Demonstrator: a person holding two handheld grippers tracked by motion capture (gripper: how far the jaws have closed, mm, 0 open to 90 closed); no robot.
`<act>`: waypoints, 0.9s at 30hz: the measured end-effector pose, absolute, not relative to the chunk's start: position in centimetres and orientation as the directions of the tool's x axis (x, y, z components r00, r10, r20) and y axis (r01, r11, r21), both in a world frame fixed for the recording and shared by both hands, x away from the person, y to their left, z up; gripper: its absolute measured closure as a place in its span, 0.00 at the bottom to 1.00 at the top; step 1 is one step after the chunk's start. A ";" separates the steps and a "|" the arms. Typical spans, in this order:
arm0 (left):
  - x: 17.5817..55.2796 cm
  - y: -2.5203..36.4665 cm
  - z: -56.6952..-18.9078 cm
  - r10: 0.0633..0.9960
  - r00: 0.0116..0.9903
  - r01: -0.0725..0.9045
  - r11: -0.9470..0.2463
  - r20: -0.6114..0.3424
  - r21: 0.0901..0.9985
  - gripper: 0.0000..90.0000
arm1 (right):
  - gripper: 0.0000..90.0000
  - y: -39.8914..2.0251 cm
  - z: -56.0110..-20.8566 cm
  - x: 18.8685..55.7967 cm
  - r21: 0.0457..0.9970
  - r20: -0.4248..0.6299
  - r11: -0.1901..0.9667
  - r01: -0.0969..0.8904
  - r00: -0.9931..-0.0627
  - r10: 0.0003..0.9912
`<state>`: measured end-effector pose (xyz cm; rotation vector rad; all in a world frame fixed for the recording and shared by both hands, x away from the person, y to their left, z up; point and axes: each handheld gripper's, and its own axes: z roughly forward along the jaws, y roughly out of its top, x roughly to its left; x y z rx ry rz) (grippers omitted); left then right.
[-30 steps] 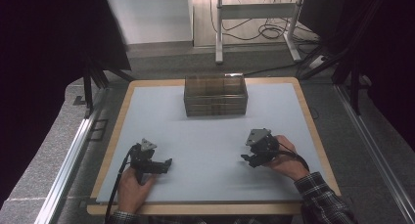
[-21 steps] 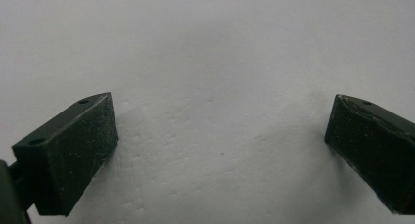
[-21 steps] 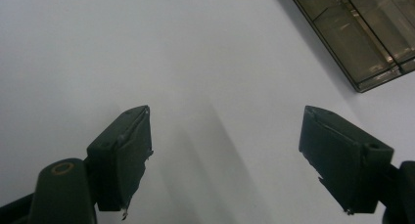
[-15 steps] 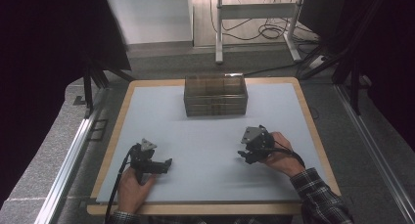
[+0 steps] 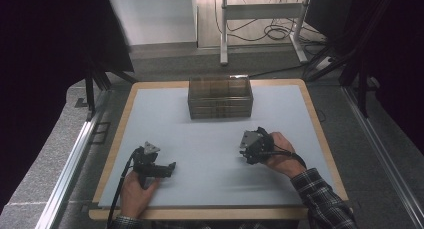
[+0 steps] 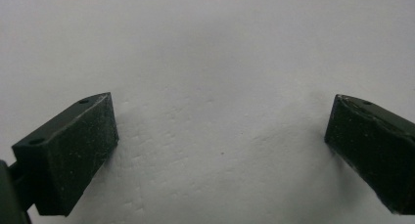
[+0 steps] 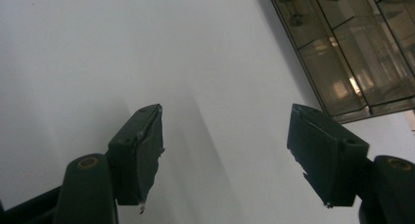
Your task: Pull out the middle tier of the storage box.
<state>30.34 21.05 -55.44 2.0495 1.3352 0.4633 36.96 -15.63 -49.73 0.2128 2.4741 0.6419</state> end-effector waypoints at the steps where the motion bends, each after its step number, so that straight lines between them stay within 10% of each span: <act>1: 30.3 21.1 -55.4 0.905 0.422 0.680 -0.278 -0.051 0.679 0.00 | 0.33 -15.5 -49.7 37.0 0.487 -0.494 0.873 0.006 -0.823 0.281; 27: 30.3 21.0 -55.5 0.906 0.421 0.679 -0.276 -0.052 0.681 0.00 | 0.35 -12.9 -50.0 38.4 0.415 -0.642 0.907 -0.065 -0.727 0.242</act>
